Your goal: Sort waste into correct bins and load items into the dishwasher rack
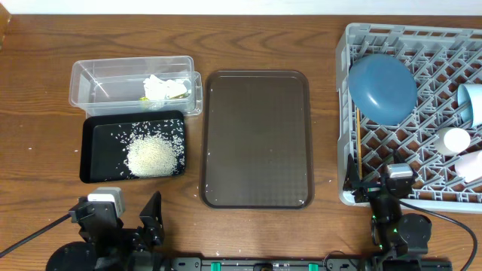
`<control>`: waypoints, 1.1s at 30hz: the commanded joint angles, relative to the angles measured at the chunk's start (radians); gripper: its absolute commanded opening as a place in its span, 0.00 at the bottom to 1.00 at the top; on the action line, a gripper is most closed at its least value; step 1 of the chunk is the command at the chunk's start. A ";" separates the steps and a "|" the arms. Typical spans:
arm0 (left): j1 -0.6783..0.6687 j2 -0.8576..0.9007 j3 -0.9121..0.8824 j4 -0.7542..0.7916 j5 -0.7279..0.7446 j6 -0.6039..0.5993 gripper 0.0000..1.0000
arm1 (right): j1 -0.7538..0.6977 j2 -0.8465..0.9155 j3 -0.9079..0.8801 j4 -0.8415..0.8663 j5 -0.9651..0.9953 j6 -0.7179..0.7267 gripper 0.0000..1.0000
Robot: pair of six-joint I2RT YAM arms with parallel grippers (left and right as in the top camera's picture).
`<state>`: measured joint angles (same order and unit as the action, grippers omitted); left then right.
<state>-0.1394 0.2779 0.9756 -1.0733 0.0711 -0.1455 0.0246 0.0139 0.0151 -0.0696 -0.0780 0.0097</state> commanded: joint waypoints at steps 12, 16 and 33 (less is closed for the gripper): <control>-0.002 -0.003 -0.001 0.002 -0.012 -0.001 0.81 | 0.008 -0.009 -0.009 0.003 -0.001 -0.015 0.99; -0.002 -0.003 -0.001 0.002 -0.012 -0.001 0.81 | 0.008 -0.010 -0.011 0.010 0.000 -0.015 0.99; -0.002 -0.003 -0.001 0.002 -0.012 -0.001 0.81 | 0.008 0.021 -0.010 0.003 -0.004 -0.014 0.99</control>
<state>-0.1394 0.2779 0.9756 -1.0733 0.0711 -0.1455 0.0246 0.0319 0.0101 -0.0669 -0.0784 0.0097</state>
